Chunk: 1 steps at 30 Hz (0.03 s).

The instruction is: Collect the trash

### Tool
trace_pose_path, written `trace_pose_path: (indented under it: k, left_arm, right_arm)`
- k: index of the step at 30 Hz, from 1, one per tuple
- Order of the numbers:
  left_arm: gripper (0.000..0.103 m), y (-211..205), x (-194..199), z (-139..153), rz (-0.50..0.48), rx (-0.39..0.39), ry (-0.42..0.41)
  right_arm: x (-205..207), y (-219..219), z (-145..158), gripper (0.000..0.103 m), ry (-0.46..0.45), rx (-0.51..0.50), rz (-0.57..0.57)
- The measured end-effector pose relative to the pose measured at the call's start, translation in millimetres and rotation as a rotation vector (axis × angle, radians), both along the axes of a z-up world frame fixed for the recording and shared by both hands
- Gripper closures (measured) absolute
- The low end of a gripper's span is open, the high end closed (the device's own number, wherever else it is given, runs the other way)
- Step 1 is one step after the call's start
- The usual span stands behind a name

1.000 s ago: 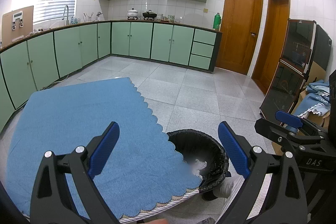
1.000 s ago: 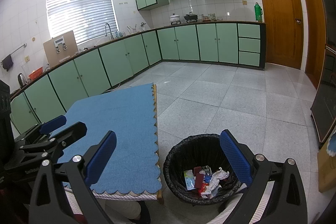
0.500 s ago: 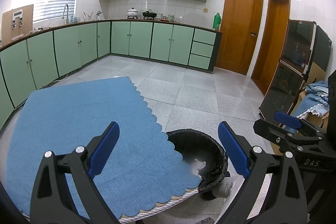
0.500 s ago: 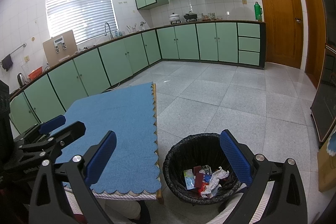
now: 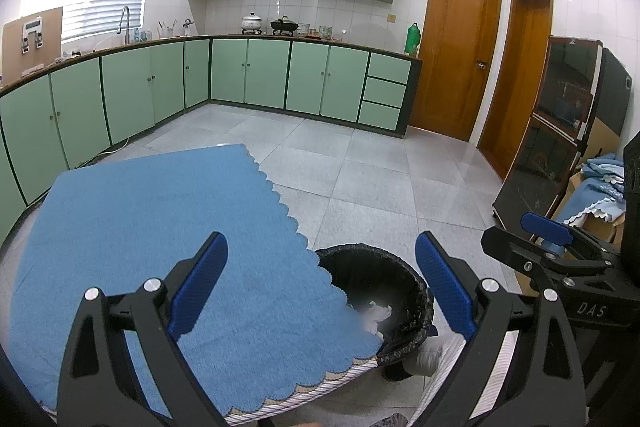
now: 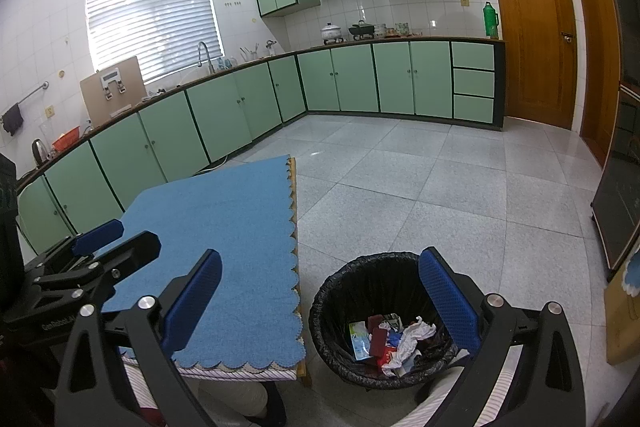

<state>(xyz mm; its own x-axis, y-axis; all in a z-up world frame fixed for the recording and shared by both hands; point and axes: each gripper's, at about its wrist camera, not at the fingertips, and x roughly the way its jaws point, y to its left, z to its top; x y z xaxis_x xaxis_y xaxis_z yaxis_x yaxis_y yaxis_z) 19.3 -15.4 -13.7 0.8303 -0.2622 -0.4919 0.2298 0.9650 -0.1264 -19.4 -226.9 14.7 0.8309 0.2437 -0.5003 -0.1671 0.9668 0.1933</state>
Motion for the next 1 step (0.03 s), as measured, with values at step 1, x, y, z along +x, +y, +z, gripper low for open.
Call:
trace_pose_path:
  k: [1]
  left_arm:
    - [0.011, -0.4, 0.2, 0.0, 0.000, 0.001, 0.000]
  right_arm:
    - [-0.2, 0.5, 0.2, 0.006, 0.000, 0.000, 0.000]
